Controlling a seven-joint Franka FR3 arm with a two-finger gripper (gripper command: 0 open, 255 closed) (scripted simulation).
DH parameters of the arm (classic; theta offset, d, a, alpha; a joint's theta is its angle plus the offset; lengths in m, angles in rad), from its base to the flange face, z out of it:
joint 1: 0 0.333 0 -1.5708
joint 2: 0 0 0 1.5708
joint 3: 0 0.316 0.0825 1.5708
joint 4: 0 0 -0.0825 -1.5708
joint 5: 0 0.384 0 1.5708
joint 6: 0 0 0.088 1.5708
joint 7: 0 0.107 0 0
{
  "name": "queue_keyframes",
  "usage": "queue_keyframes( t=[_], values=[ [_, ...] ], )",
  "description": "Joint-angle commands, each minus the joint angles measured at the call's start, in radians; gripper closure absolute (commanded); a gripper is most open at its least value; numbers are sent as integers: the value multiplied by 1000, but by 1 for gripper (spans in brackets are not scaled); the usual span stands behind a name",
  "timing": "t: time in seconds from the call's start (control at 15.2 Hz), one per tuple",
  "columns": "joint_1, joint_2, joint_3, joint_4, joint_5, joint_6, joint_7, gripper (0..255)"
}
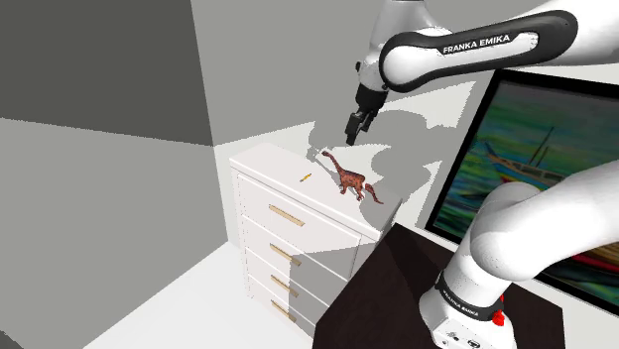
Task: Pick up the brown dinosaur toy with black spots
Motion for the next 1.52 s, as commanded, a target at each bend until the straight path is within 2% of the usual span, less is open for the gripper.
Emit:
queue_keyframes(
  t=[0.0, 0.53, 0.99, 1.19, 1.45],
  values=[
    [-12, 44, -10, -27, -23, 71, -1, 0],
    [-74, 293, -64, -50, -124, 344, -8, 0],
    [-131, 560, -103, 9, -220, 556, 14, 0],
    [-152, 679, -121, 56, -262, 632, 31, 0],
    [-153, 718, -125, 53, -283, 673, 54, 0]
  ],
)
